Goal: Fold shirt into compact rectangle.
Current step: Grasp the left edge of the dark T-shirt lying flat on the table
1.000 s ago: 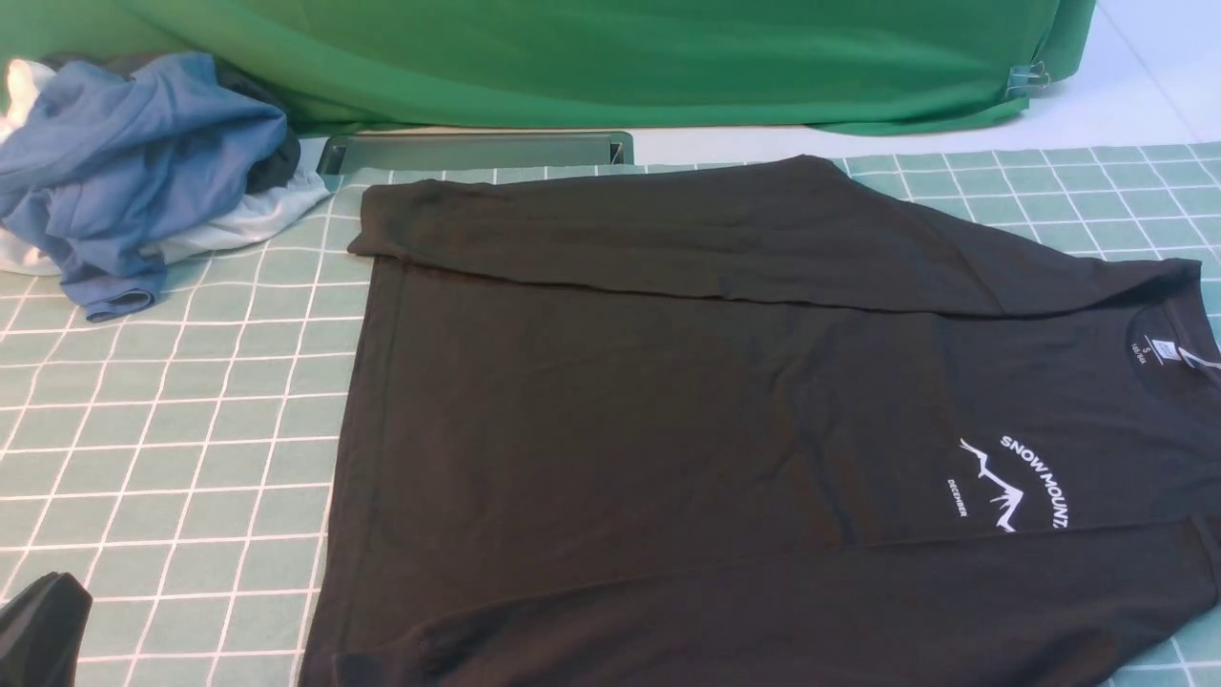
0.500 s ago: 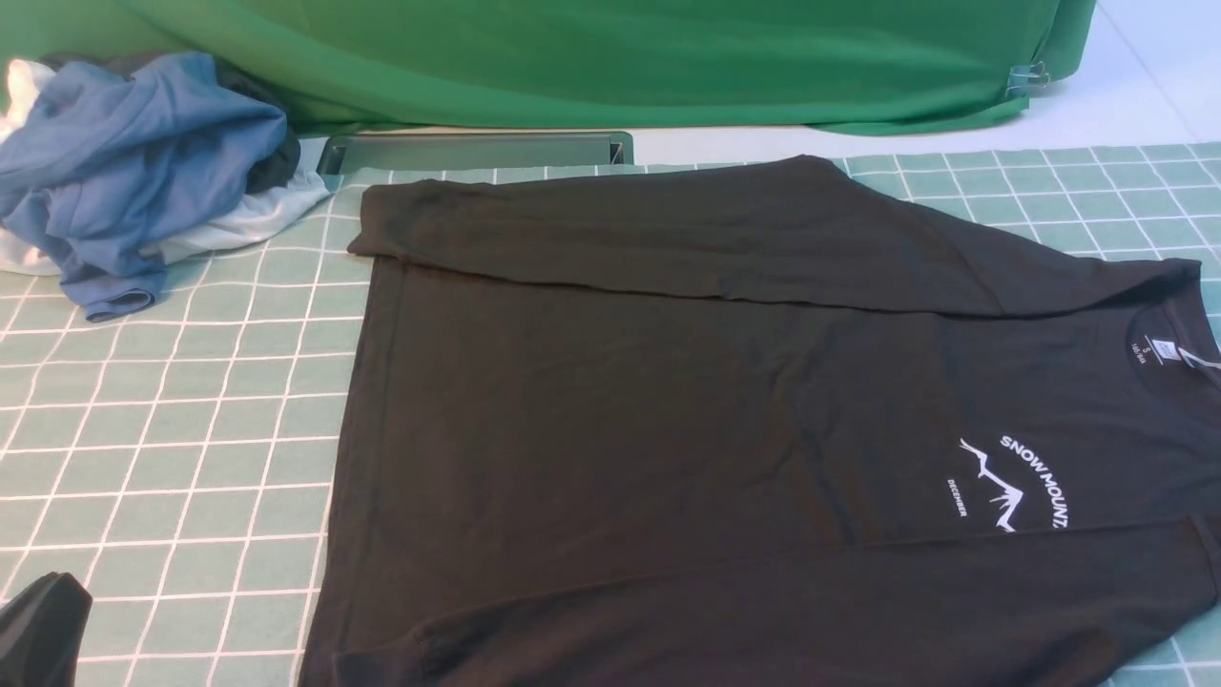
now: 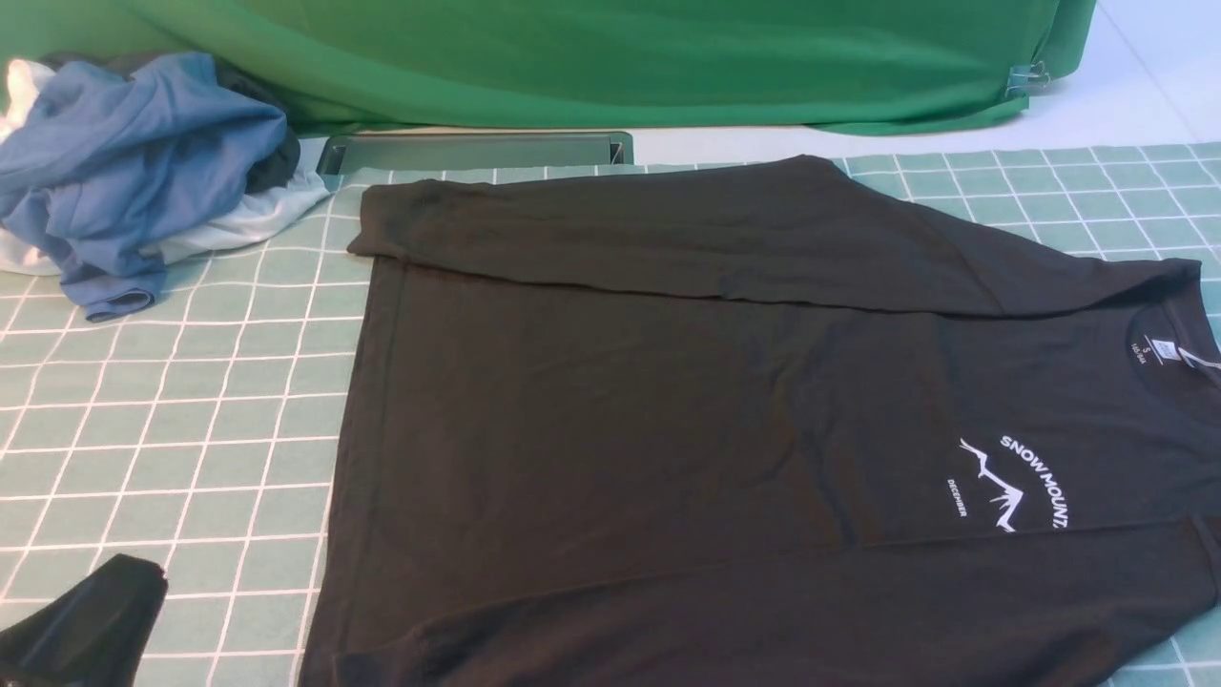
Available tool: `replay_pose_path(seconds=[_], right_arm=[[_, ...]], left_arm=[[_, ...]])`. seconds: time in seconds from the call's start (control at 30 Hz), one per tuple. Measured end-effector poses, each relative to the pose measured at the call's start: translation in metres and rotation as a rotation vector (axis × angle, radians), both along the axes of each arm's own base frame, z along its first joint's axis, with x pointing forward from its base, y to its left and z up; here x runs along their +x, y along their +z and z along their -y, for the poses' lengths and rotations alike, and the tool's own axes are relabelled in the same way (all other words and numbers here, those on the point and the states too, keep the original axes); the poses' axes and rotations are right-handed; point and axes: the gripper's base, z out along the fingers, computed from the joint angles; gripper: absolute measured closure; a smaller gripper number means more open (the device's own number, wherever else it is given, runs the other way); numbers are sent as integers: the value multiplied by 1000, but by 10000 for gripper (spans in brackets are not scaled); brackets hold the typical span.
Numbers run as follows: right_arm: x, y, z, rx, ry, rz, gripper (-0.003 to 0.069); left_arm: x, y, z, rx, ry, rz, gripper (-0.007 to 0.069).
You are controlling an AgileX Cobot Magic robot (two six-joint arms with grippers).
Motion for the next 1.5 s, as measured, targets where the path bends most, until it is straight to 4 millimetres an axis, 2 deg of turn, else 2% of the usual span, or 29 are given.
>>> replay_pose_path(seconds=[0.17, 0.27, 0.3, 0.33, 0.4, 0.47, 0.5, 0.53, 0.6, 0.67, 0.77, 0.9, 1.0, 1.23, 1.43, 1.5], right_arm=[[0, 5, 1, 14, -14, 60, 426], [-2, 19, 3, -7, -38, 165, 529], [-5, 35, 4, -58, -45, 220, 587], [-6, 44, 4, -102, -49, 237, 604], [-11, 75, 3, -226, -52, 268, 623], [-12, 108, 0, -440, -41, 238, 628], [-8, 130, -2, -597, -3, 163, 628], [-4, 142, -4, -679, 37, 97, 628], [4, 159, -7, -807, 128, -34, 628], [18, 164, -10, -889, 250, -212, 628], [41, 156, -13, -921, 393, -422, 627], [61, 143, -14, -909, 473, -561, 624], [72, 136, -15, -901, 501, -616, 618], [78, 134, -15, -901, 498, -617, 602], [79, 134, -15, -901, 496, -614, 589], [79, 134, -15, -901, 495, -613, 585]], left_arm=[[1, 6, -6, 4, 67, 64, 607], [0, 20, -12, 59, 128, 154, 607], [-4, 41, -12, 132, 134, 217, 607], [-5, 52, -11, 187, 131, 236, 607], [-8, 91, -7, 313, 89, 251, 607], [-1, 118, -1, 454, -11, 128, 607], [10, 124, 1, 538, -84, 8, 607], [20, 125, 4, 604, -167, -111, 607], [39, 119, 8, 689, -348, -343, 607], [58, 102, 10, 715, -521, -555, 607], [86, 70, 14, 698, -747, -799, 604], [108, 45, 25, 681, -887, -873, 602], [120, 28, 42, 733, -912, -912, 599], [134, 2, 58, 907, -883, -989, 561], [154, -17, 67, 904, -809, -952, 438], [158, -26, 68, 902, -811, -975, 356]])
